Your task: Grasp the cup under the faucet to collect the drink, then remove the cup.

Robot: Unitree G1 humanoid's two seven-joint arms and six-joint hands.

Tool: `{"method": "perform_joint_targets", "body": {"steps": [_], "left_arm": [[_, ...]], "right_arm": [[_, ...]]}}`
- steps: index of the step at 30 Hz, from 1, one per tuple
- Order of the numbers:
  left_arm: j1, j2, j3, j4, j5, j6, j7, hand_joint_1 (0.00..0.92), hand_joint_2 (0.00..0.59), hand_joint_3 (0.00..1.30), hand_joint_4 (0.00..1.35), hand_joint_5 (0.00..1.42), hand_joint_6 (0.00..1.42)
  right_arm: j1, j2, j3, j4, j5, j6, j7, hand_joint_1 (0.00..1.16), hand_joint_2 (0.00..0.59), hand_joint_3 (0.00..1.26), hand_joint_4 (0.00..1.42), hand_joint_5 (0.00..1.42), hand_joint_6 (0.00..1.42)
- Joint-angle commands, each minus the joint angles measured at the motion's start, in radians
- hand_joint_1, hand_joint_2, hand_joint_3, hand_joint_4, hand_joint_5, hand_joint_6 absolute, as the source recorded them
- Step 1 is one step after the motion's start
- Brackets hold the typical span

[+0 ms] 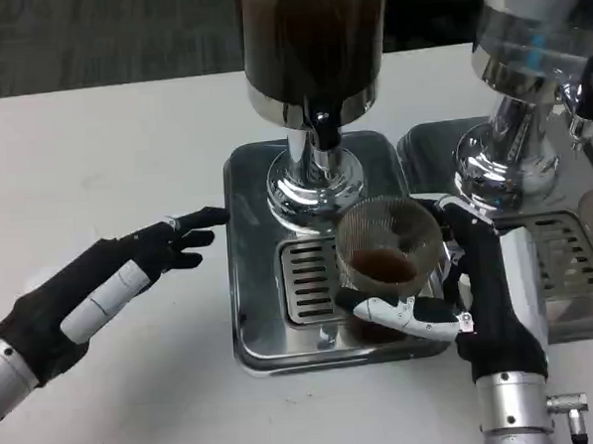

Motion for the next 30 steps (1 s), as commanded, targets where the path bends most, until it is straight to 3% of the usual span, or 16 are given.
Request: {"method": "perform_joint_targets", "body": {"steps": [1,10,17,30], "left_arm": [[-0.013,-0.003,-0.011,0.015,0.022,-0.031,0.003,0.000,0.081,0.18,0.05,0.09,0.14],[0.020,0.037,-0.033,-0.069,0.119,-0.137,0.041,0.000,0.076,0.17,0.04,0.08,0.13],[0.050,0.071,-0.045,-0.140,0.162,-0.191,0.064,0.000,0.076,0.16,0.03,0.07,0.13],[0.096,0.132,-0.057,-0.198,0.196,-0.276,0.069,0.000,0.073,0.15,0.02,0.05,0.11]], "right_arm": [[0.010,0.006,-0.009,-0.062,0.005,0.006,0.005,1.11,0.086,0.87,0.95,1.13,1.39],[0.048,-0.007,-0.027,-0.193,0.042,0.114,0.127,1.12,0.097,0.92,0.98,1.15,1.39],[0.101,-0.026,-0.053,-0.354,0.080,0.243,0.257,1.13,0.101,0.93,0.99,1.16,1.40],[0.209,-0.068,-0.094,-0.570,0.117,0.328,0.387,1.15,0.120,0.96,1.02,1.18,1.39]]}}
